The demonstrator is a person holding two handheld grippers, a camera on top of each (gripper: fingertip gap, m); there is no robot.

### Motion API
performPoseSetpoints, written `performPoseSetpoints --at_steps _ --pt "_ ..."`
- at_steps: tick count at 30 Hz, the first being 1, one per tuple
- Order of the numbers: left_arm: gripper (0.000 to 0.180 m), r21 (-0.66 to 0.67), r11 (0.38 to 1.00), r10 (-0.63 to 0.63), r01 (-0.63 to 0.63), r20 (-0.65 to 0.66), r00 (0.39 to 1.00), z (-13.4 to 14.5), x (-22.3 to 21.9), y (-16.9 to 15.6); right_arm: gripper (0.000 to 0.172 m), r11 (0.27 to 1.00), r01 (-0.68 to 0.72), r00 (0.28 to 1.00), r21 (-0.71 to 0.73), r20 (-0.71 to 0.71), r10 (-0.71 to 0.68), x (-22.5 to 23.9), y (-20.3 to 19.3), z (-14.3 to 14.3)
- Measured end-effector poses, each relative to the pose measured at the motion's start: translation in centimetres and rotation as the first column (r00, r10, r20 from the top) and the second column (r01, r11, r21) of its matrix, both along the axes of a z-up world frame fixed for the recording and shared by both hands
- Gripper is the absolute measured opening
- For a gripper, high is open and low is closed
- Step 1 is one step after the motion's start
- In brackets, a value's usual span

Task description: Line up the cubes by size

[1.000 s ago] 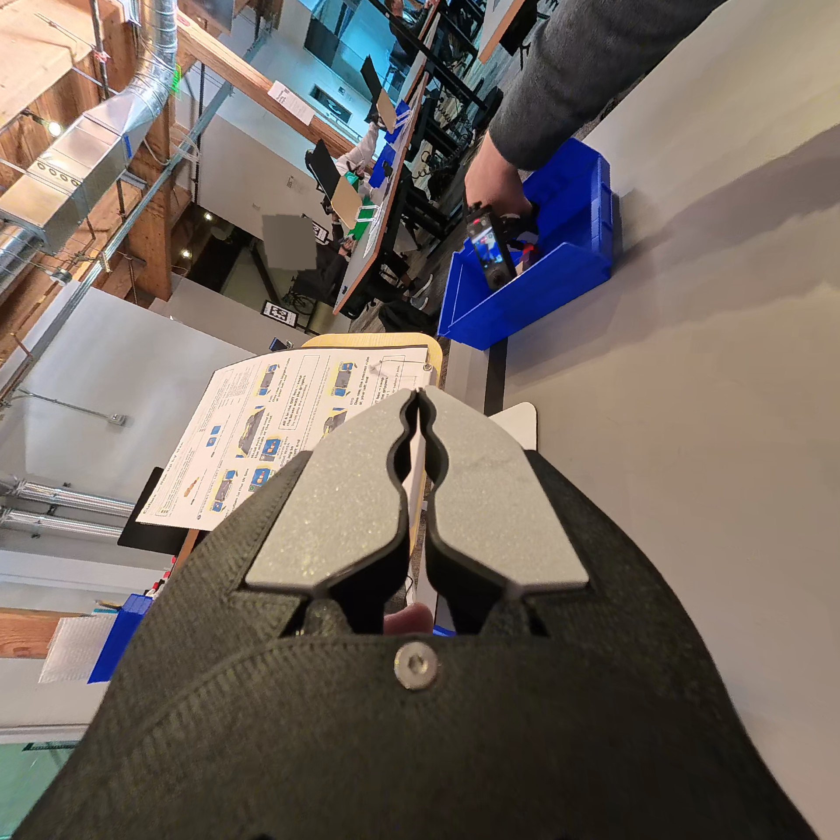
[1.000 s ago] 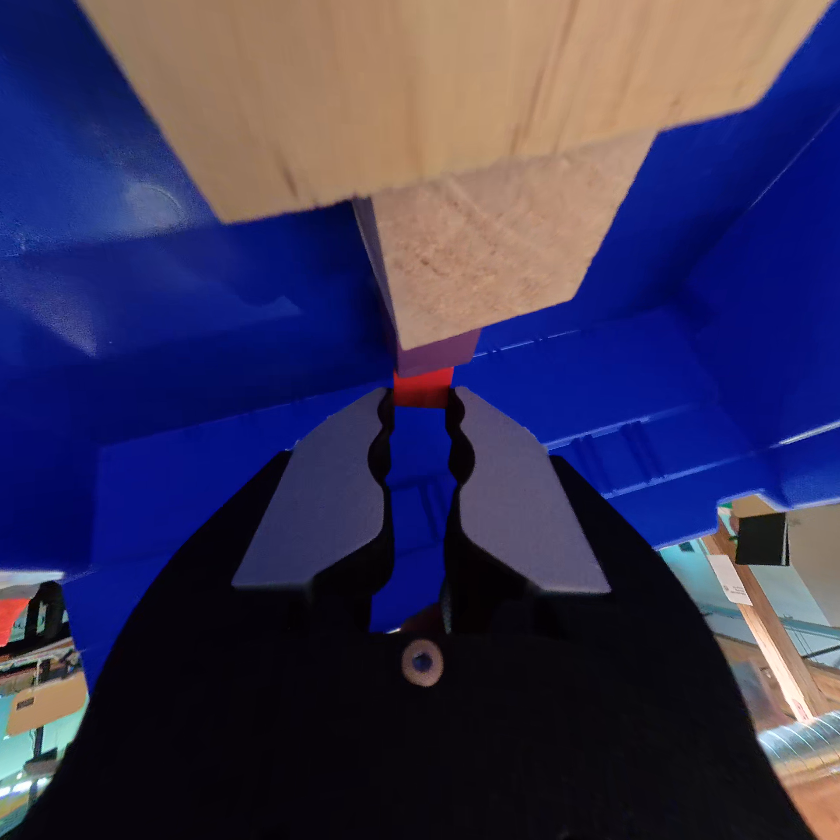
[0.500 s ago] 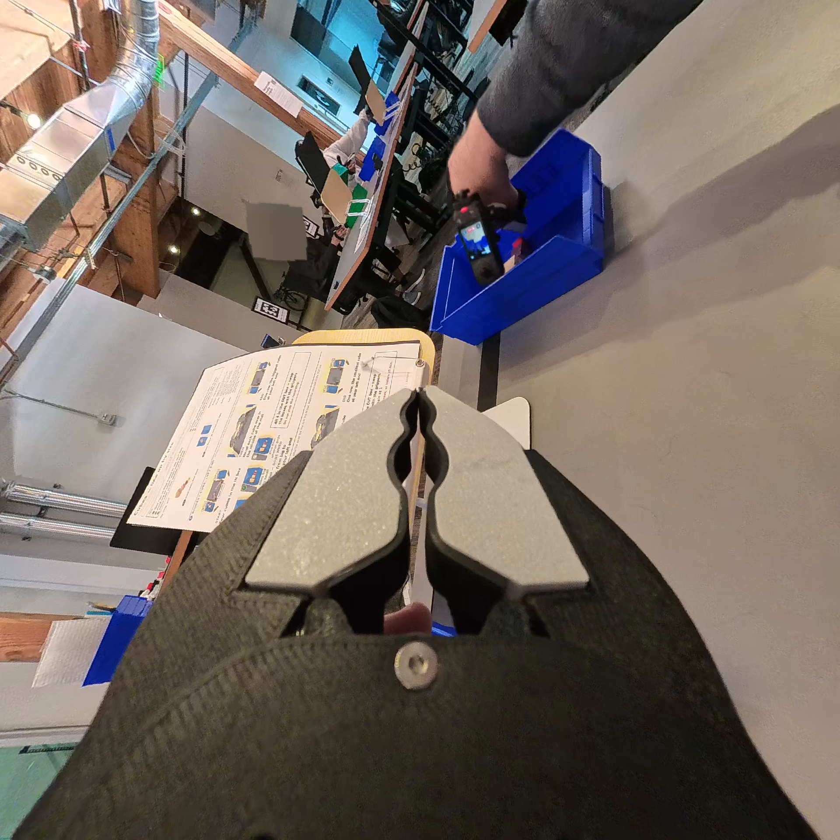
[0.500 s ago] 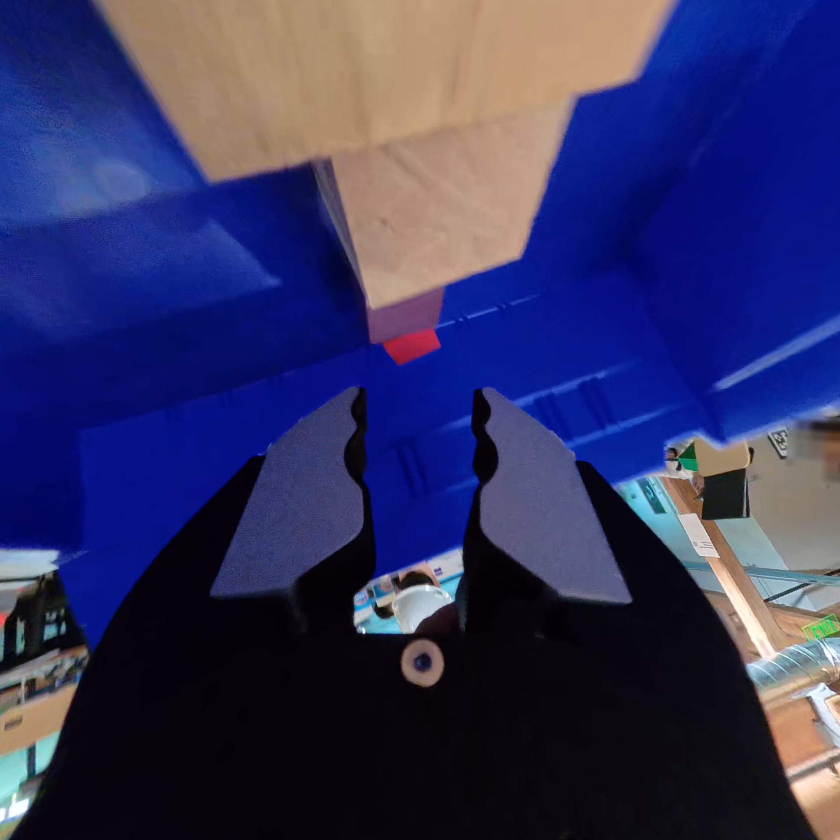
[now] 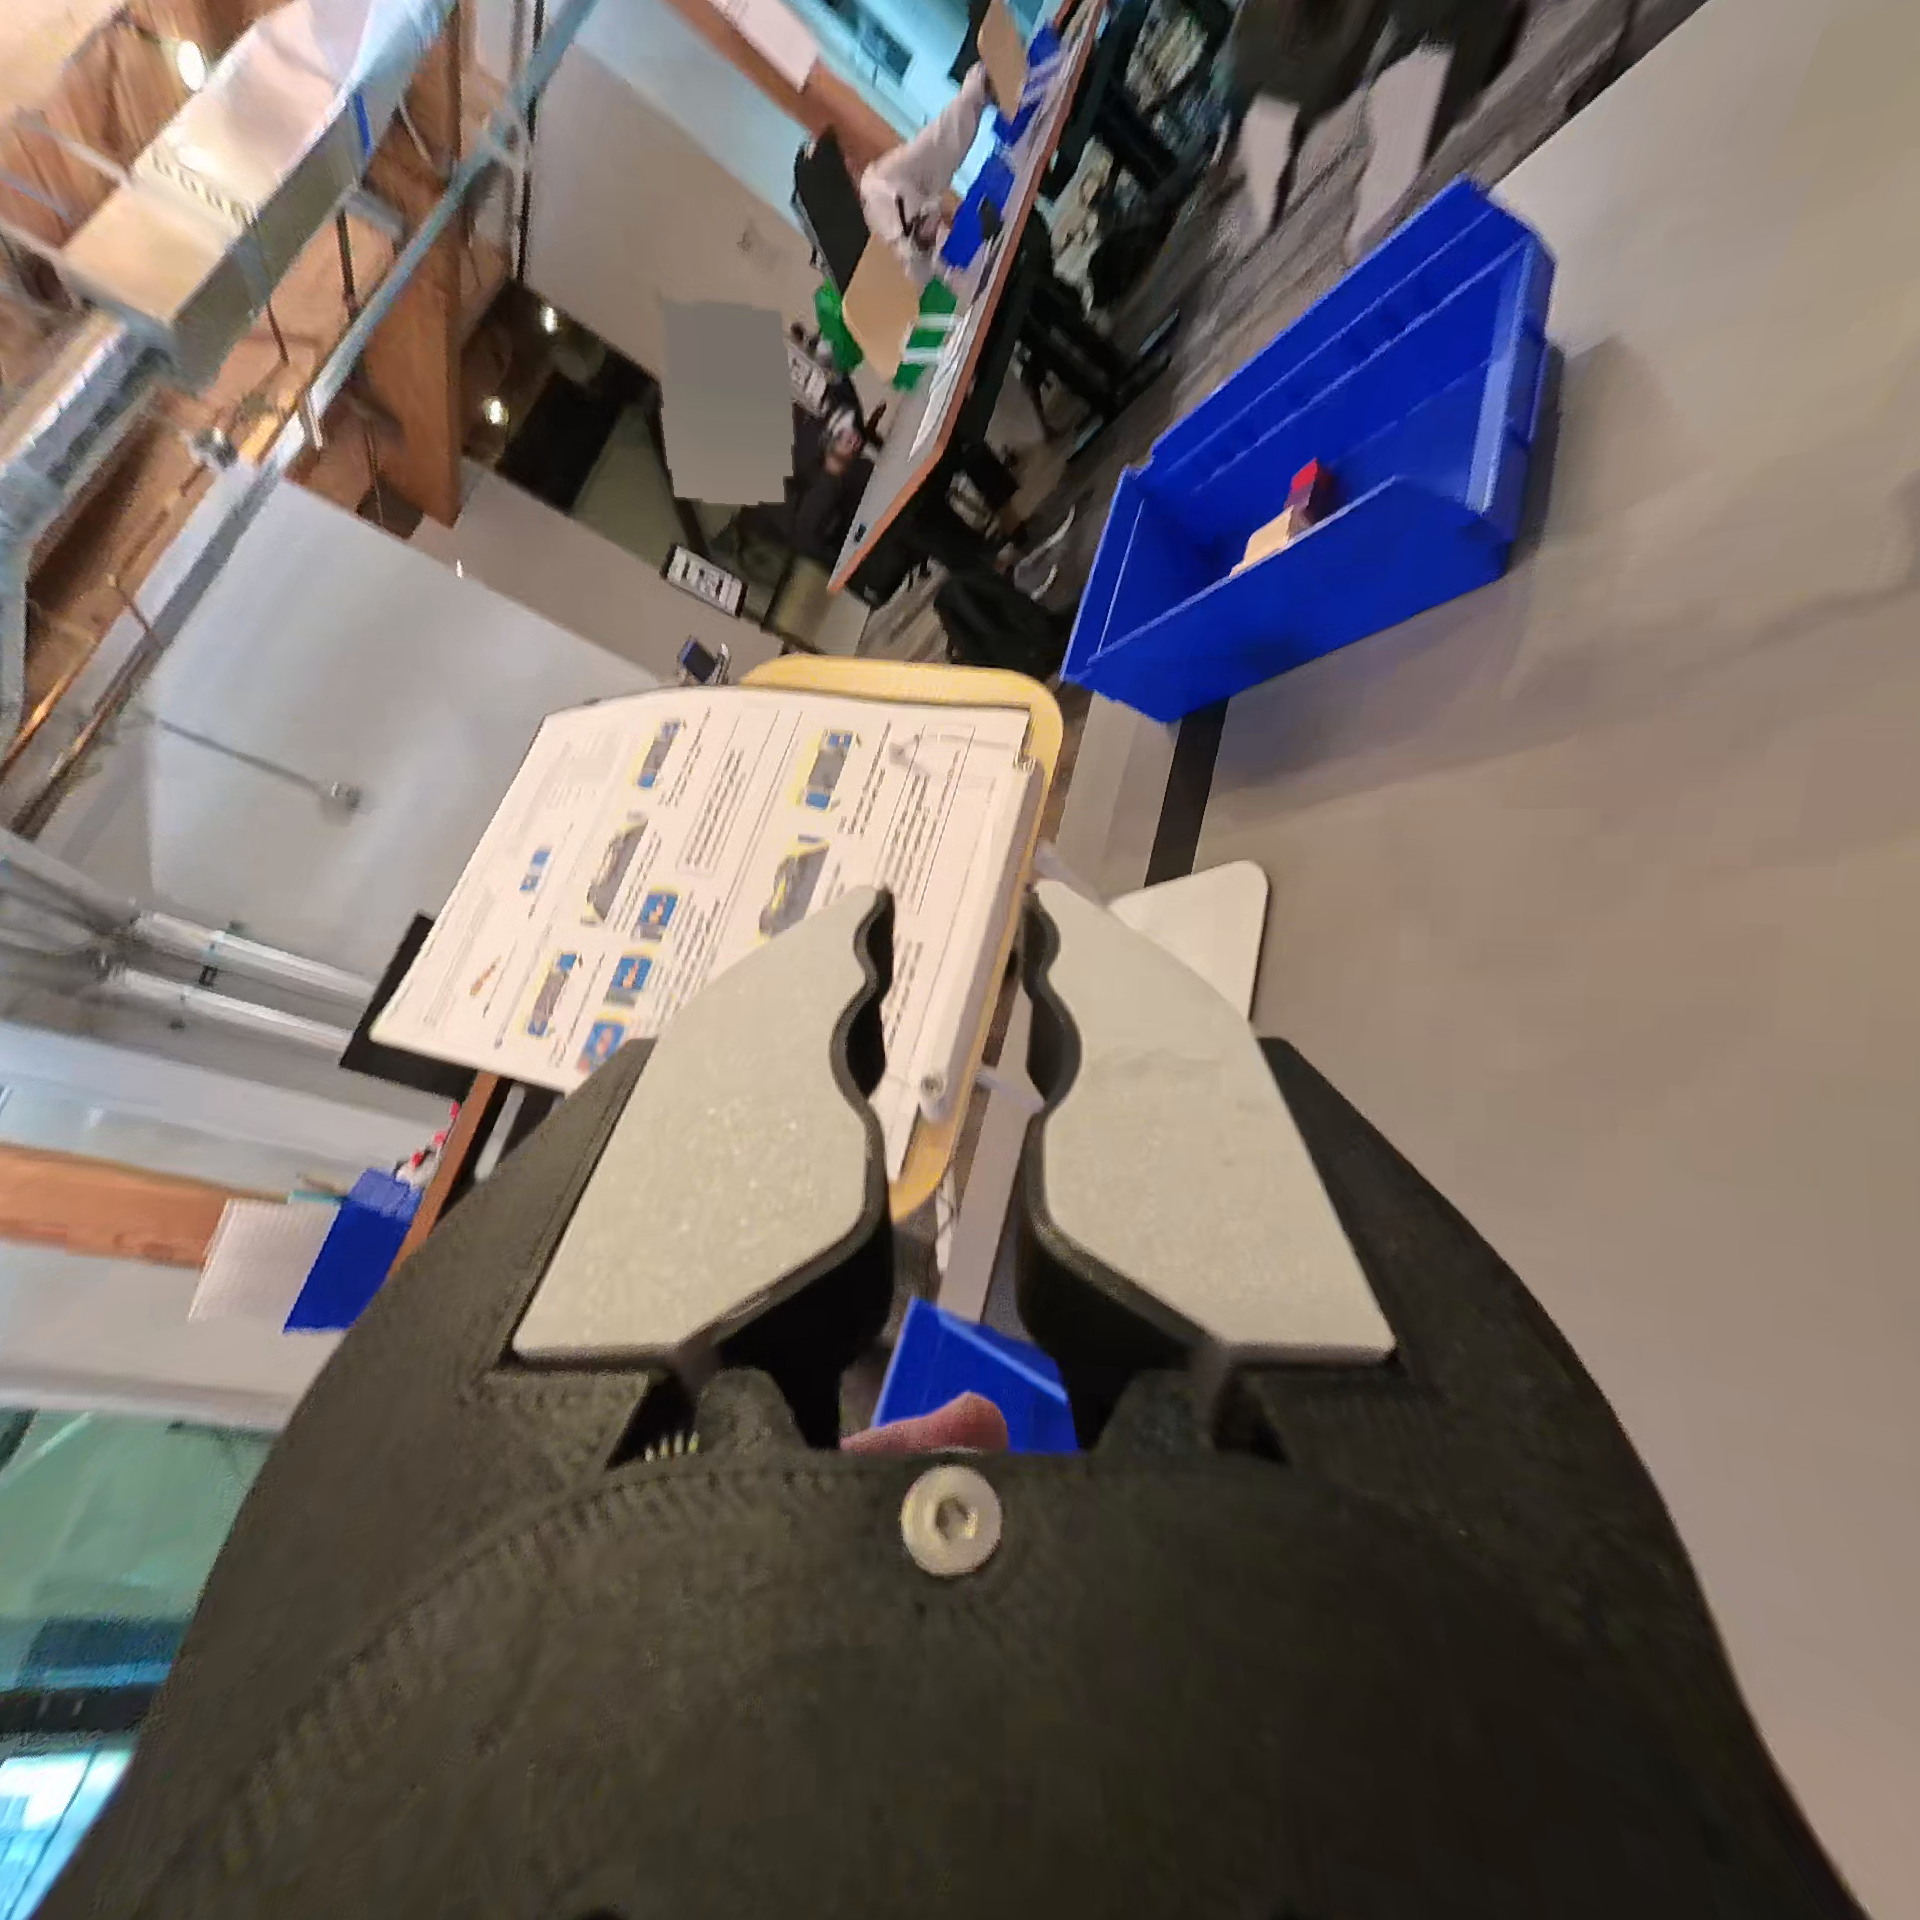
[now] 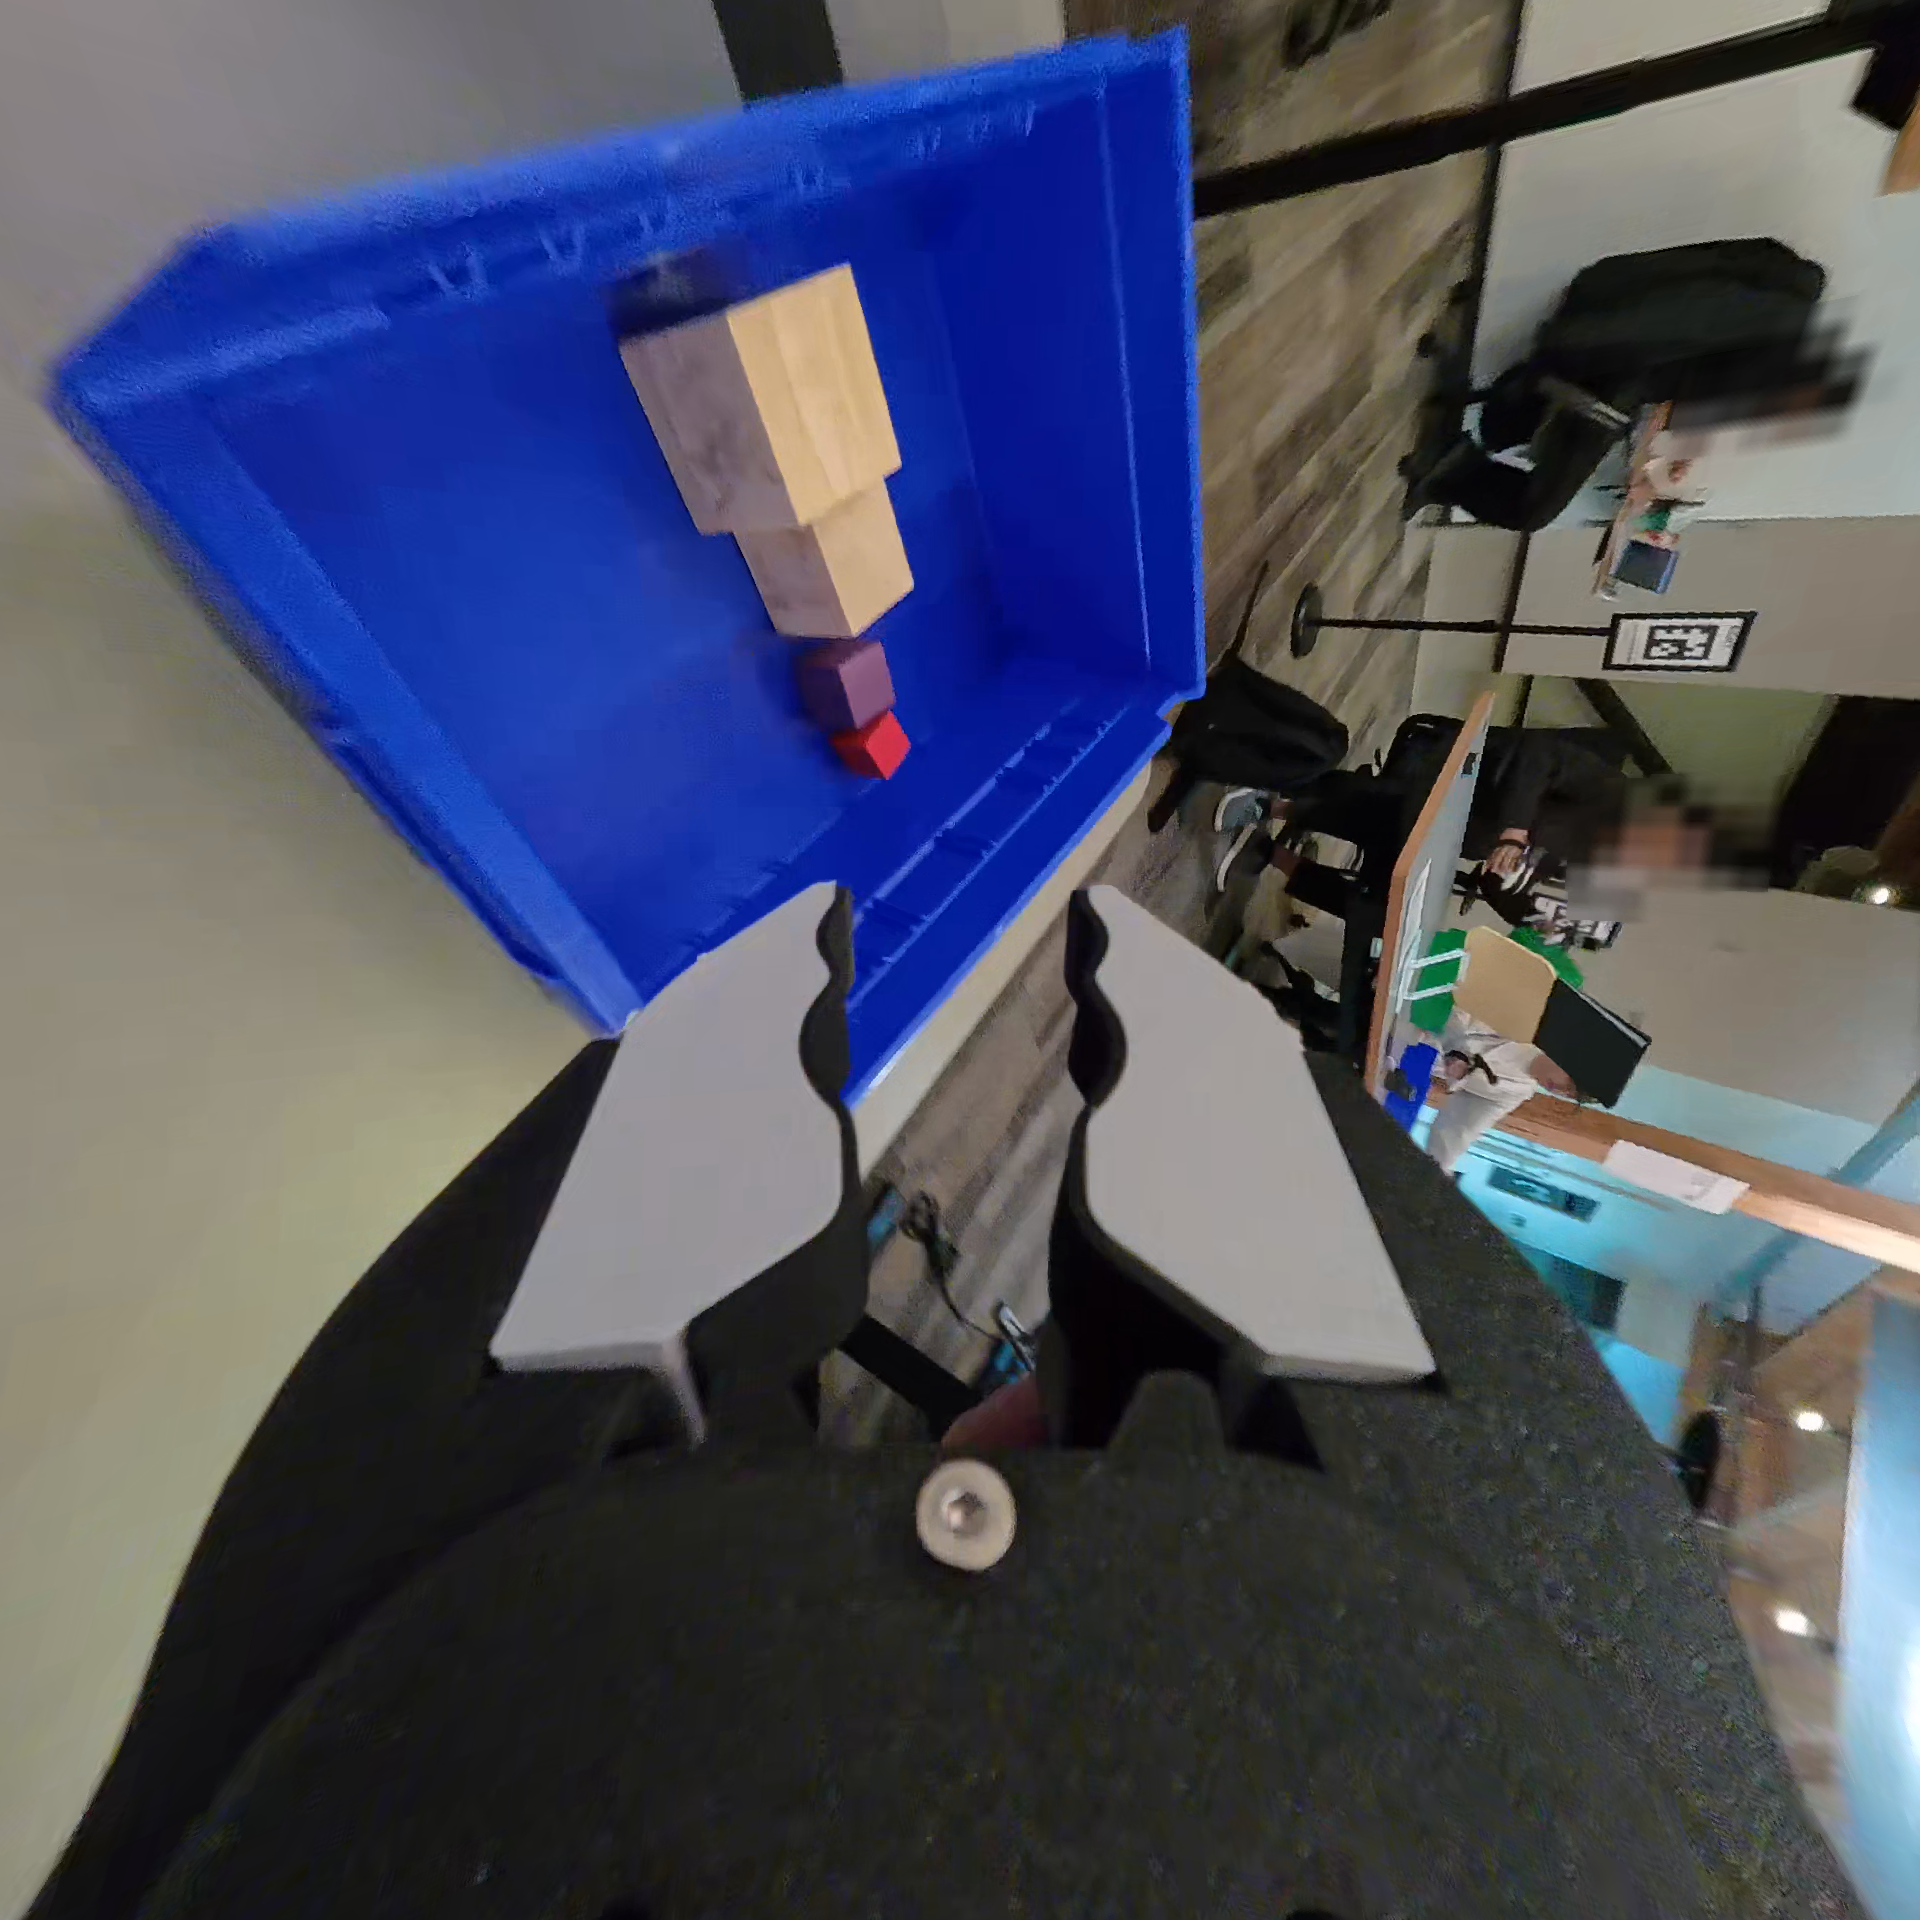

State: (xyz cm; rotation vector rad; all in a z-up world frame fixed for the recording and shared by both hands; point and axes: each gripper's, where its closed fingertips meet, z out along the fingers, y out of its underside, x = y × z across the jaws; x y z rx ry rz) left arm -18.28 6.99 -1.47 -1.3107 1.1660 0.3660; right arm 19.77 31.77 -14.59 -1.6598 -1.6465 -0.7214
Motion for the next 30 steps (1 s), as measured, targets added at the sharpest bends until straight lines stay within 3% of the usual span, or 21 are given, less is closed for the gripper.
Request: performPoseSetpoints --at_steps 1,5,9,12,14,17,20,24,26,30 --pt "0.026 -0.01 0.999 0.038 -0.038 0.001 0.999 -0.4 -0.4 0.0 0.039 1.0 0.005 0.999 0.008 -0.051 -0.004 0.2 -0.9 -0.2" --pt "0.04 -0.056 0.971 0.234 -0.232 0.031 0.972 -2.3 -4.2 -0.3 0.04 0.996 0.077 0.957 -0.032 -0.277 -0.083 1.8 -2.7 -2.2" --pt "0.053 -0.153 0.912 0.402 -0.38 0.163 0.901 -5.7 -10.3 -0.6 0.042 0.977 0.213 0.889 -0.002 -0.414 -0.195 5.4 -1.9 -3.8" --pt "0.068 -0.313 0.83 0.55 -0.461 0.323 0.77 -8.5 -16.4 0.7 0.045 0.961 0.272 0.788 -0.038 -0.565 -0.245 6.7 -0.9 -5.1" --pt "0.071 -0.345 0.787 0.616 -0.511 0.403 0.677 -10.4 -19.9 1.0 0.047 0.95 0.306 0.726 -0.054 -0.633 -0.27 7.4 -0.2 -5.9" --pt "0.078 -0.354 0.649 0.756 -0.673 0.4 0.519 -14.0 -25.7 0.5 0.048 0.938 0.335 0.635 -0.085 -0.715 -0.292 8.0 0.8 -7.0" --pt "0.083 -0.386 0.606 0.775 -0.696 0.483 0.407 -16.6 -28.2 0.0 0.048 0.925 0.358 0.547 -0.127 -0.775 -0.317 8.3 1.8 -8.0" --pt "0.104 -0.438 0.534 0.809 -0.723 0.514 0.286 -19.6 -30.8 0.2 0.047 0.909 0.378 0.479 -0.174 -0.804 -0.353 8.8 3.2 -9.3" --pt "0.106 -0.455 0.512 0.822 -0.729 0.506 0.262 -20.7 -31.6 0.5 0.047 0.907 0.37 0.477 -0.203 -0.796 -0.373 8.6 3.6 -10.0" --pt "0.095 -0.487 0.524 0.809 -0.699 0.54 0.23 -22.1 -32.7 1.3 0.043 0.903 0.38 0.478 -0.2 -0.793 -0.377 8.4 4.5 -10.6"
